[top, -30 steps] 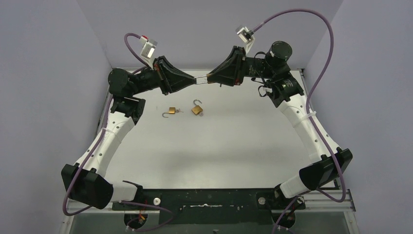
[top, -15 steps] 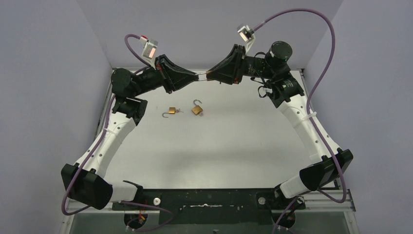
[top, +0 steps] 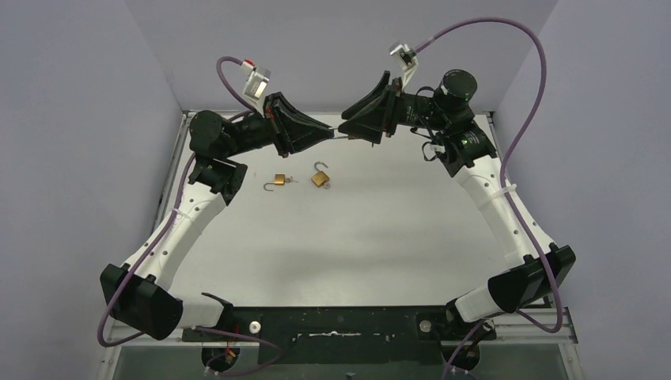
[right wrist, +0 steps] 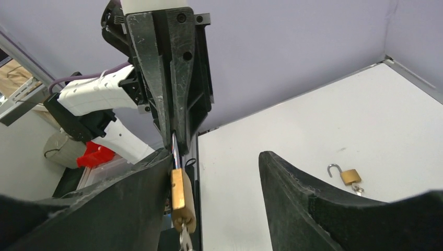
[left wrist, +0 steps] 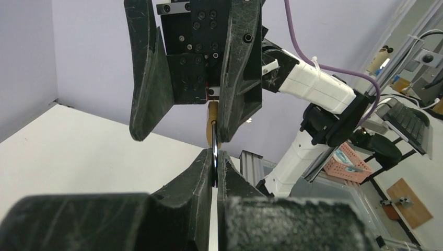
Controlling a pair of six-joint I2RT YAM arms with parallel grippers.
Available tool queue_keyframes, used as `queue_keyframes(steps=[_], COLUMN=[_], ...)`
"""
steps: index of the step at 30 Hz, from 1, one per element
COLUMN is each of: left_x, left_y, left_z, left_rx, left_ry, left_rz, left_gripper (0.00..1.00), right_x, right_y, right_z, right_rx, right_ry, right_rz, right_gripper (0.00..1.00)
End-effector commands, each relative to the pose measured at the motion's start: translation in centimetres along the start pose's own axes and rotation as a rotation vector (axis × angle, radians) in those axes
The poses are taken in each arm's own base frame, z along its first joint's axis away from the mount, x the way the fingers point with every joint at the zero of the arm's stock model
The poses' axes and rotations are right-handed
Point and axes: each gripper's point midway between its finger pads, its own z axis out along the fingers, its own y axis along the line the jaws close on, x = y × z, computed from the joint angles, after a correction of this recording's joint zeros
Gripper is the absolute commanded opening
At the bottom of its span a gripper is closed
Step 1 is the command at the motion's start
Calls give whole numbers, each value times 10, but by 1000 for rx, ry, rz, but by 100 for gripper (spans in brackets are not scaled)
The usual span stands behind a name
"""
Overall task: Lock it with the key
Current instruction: Lock the lock.
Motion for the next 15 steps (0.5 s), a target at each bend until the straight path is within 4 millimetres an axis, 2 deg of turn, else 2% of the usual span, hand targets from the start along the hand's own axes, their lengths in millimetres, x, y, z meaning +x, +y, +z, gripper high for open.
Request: queue_keyframes(steps=[1, 6, 13, 15], left_x=[-30, -31, -26, -26], left_y=[-23, -17, 1, 5], left_z=[0, -3, -13, -15], left_rx=[50, 23, -63, -70], left_ry=[-41, -33, -16, -19], left_rz=[102, 106, 112, 106], left_gripper=[0, 0, 0, 0], right_x=[-24, -28, -21, -19], right_y=[-4, -6, -4, -4], right_z=[-25, -42, -50, -50], right_rx=[71, 74, 41, 33], right_ry=[-76, -104, -106, -110], right_rz=[-69, -68, -49, -38], right_gripper=[61, 62, 48, 47])
